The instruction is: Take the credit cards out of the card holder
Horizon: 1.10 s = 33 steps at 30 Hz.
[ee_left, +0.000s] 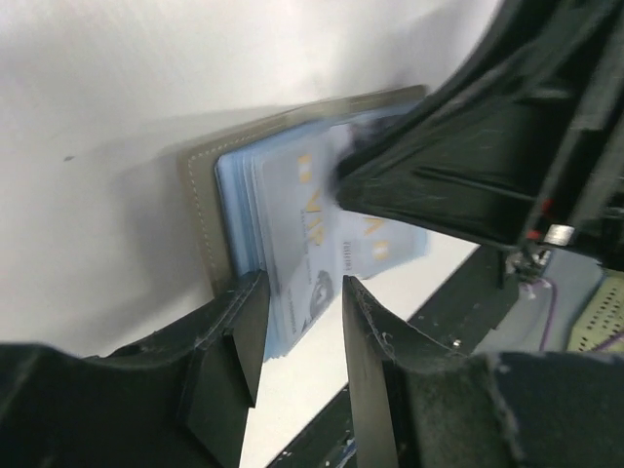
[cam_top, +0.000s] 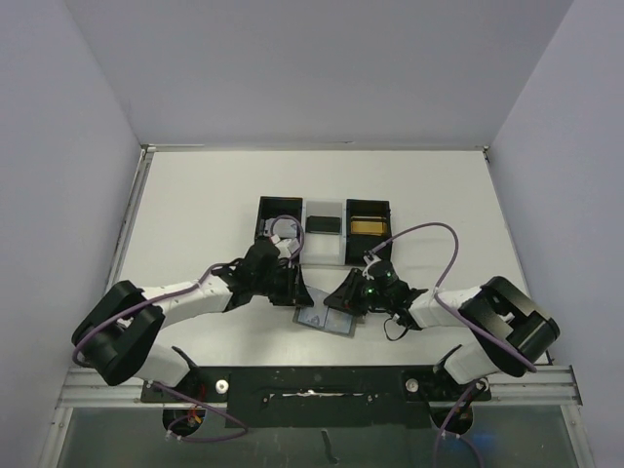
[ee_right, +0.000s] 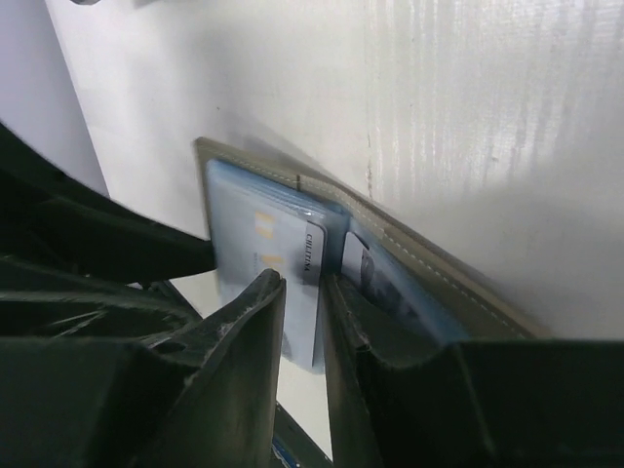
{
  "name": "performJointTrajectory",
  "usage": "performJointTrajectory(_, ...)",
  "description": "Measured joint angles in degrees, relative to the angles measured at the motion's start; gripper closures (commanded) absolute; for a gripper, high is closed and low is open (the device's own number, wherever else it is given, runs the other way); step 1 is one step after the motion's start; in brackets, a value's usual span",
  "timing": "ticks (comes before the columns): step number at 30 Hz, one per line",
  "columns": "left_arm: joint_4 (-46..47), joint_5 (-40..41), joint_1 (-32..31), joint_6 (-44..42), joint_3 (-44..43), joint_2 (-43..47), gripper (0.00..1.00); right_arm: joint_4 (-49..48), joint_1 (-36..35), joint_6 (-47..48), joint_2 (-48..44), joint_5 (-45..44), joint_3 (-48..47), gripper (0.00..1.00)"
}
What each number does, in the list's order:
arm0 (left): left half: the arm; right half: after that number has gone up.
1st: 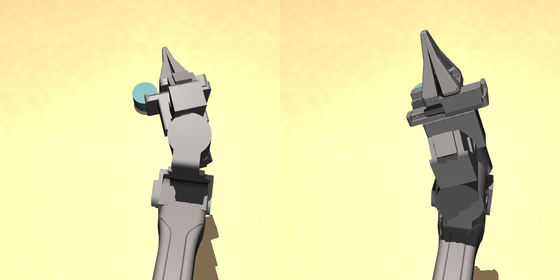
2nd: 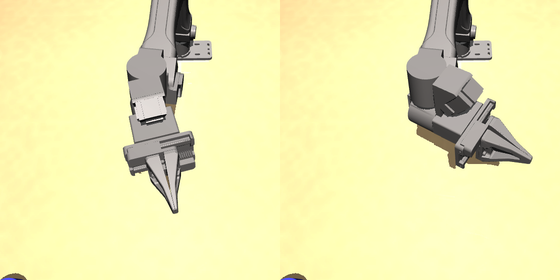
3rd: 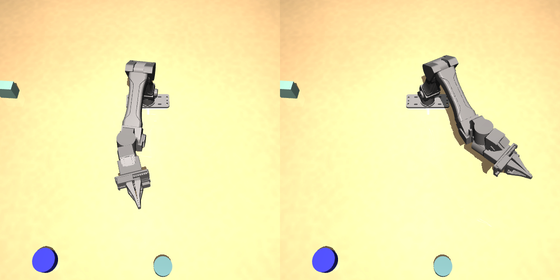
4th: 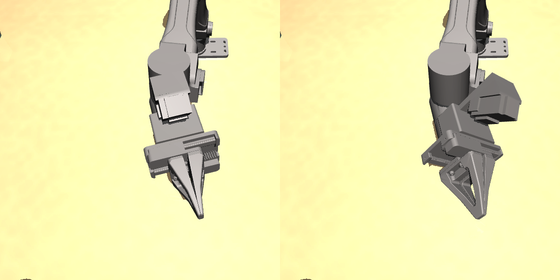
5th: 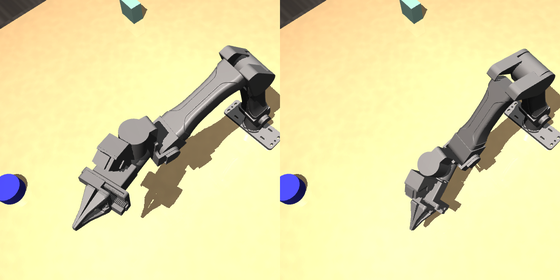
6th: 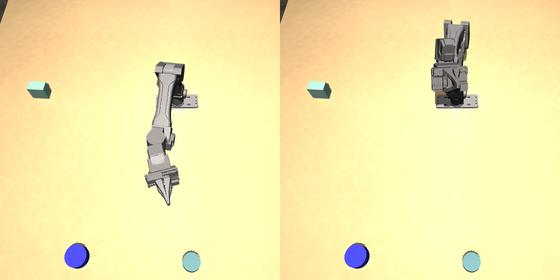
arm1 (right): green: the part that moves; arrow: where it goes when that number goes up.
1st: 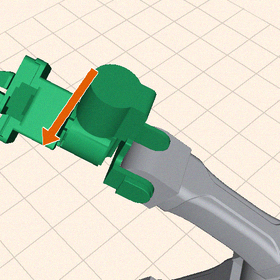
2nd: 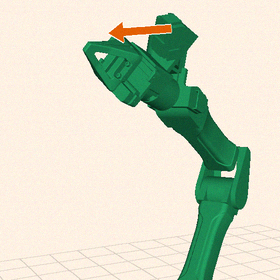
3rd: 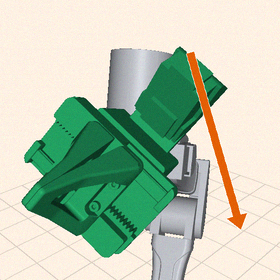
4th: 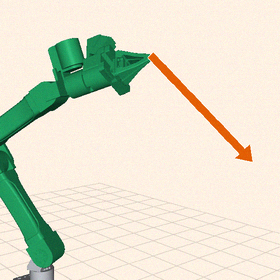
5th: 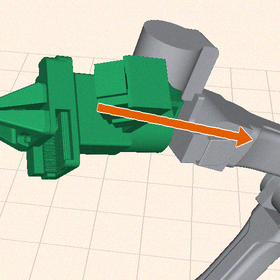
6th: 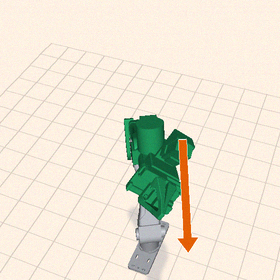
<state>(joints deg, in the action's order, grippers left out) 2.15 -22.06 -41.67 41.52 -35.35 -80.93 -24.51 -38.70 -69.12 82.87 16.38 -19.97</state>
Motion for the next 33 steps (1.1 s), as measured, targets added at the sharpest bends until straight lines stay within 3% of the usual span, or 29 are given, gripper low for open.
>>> performJointTrajectory(5,-4.1,4.7,-0.2,0.2,-0.1,-4.3,0.72,-4.3,0.0,-1.4,2.4,1.4,0.3,0.81)
performJointTrajectory(13,-4.2,4.9,-0.1,0.6,-0.5,-5.6,0.76,-13.1,-0.1,-4.3,6.0,2.3,3.0,0.94)
performJointTrajectory(20,-4.5,2.6,1.3,0.1,-1.0,-6.9,0.88,-17.3,-0.1,-5.5,6.8,2.5,4.2,1.00)
performJointTrajectory(25,-4.3,1.7,1.5,-0.3,-0.9,-6.9,0.98,-11.3,-0.2,-4.2,5.4,2.0,2.0,0.80)
performJointTrajectory(29,-4.1,1.1,1.5,-0.7,-0.9,-7.0,1.00,-2.8,-1.3,-2.2,3.8,-0.1,-2.2,0.80)
performJointTrajectory(33,-4.1,0.6,1.5,-1.4,-1.1,-7.3,1.00,1.0,-2.0,-1.3,3.6,-1.6,-3.8,0.87)
